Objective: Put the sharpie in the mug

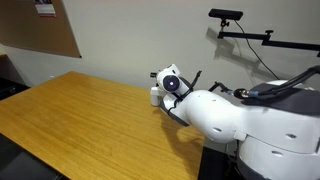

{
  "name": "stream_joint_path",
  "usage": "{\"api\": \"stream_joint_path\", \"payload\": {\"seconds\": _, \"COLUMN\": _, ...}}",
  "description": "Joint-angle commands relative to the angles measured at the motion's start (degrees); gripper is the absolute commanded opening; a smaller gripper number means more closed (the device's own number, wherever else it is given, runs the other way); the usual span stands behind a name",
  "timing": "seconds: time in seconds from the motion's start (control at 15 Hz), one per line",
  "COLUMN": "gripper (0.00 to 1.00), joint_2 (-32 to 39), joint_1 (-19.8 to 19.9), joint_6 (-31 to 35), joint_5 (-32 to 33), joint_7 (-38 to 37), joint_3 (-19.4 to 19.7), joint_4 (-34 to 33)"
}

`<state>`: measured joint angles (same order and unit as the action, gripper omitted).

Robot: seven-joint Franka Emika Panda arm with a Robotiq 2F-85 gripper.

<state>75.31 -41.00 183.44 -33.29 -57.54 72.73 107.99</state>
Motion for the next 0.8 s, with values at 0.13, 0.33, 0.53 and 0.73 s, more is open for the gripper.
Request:
{"api": "stream_joint_path", "payload": {"seconds": 0.13, "gripper": 0.03, "joint_2": 6.2, "joint_1": 0.0, "joint_6": -2.9, "joint_5": -0.4, "joint_7": -4.8, "joint_3": 3.5, "joint_4": -2.5}}
{"api": "stream_joint_path", "payload": {"seconds": 0.33, "gripper": 0.03, "joint_2": 7.6, "joint_1": 0.0, "joint_6": -3.3, "joint_5": -0.1, "joint_7": -6.2, "joint_3": 4.1, "joint_4": -2.9}}
{"api": "stream_joint_path", "payload": {"seconds": 0.53, "gripper": 0.44, "joint_2": 8.0, "joint_1": 0.2, "joint_6": -3.4, "joint_5": 0.3, "joint_7": -6.1, "joint_3": 4.1, "joint_4": -3.1}}
{"api": "stream_joint_path", "payload": {"seconds": 0.73, "gripper": 0.67, "joint_2": 8.1, "joint_1": 0.2, "joint_6": -3.7, "joint_5": 0.5, "joint_7": -5.9, "joint_3": 4.0, "joint_4": -3.4}}
